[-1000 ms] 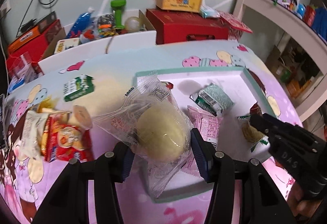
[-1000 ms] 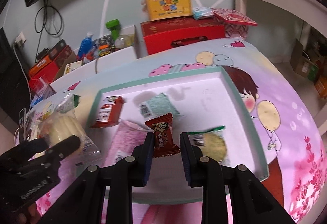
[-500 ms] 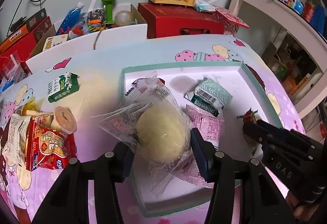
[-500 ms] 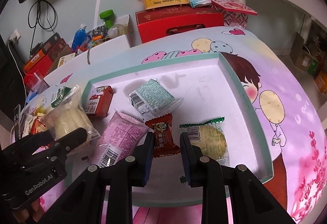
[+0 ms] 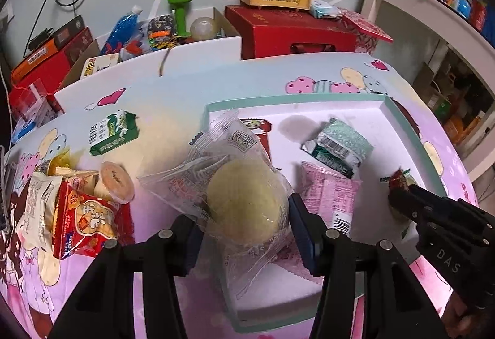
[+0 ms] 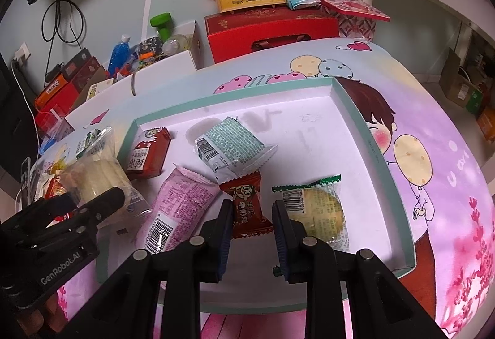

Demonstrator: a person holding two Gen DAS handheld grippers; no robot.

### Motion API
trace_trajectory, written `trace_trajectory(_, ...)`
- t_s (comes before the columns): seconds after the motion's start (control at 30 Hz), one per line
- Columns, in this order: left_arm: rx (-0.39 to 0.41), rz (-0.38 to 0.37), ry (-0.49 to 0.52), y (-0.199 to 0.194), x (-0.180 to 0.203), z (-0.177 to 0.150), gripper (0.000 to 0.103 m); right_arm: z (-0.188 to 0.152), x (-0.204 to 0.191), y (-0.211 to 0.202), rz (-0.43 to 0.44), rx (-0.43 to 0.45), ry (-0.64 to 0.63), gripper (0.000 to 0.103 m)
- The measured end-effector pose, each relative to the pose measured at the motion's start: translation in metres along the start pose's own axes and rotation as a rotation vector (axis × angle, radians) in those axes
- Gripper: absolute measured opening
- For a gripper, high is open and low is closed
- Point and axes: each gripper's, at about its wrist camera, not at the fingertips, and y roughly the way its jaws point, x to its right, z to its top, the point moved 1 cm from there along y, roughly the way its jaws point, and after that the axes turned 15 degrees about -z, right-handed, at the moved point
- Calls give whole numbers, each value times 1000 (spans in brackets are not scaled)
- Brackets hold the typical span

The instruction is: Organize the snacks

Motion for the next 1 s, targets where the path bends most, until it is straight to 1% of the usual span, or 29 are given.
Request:
trace_trajectory(0.07,1,11,-7,0,-2,0,54,0,1,0,-1,-1,3,28)
trace_trajectory(0.23,-18,10,-5,4,-2,-2,54,0,0,0,2,-1,1,28)
trace_trajectory(0.53,-38,-26,18,10,12,-5,54,0,2,1,-11,-10,9,28)
trace_trajectory(0.8,-73,-71,51,18,31,-9,55,0,10,4,-37,-25,28,28)
trace_trajectory(0.9,-75,-74,41,18,33,-9,57,0,11,4,-52,-28,31,28)
trace_trajectory(0.97,-73,-68,39,17,32,-9,63,0,12,4,-52,-29,33,28)
trace_trajectory(1.0,-71,-64,36,16,32,-9,67,0,12,4,-53,-29,35,28)
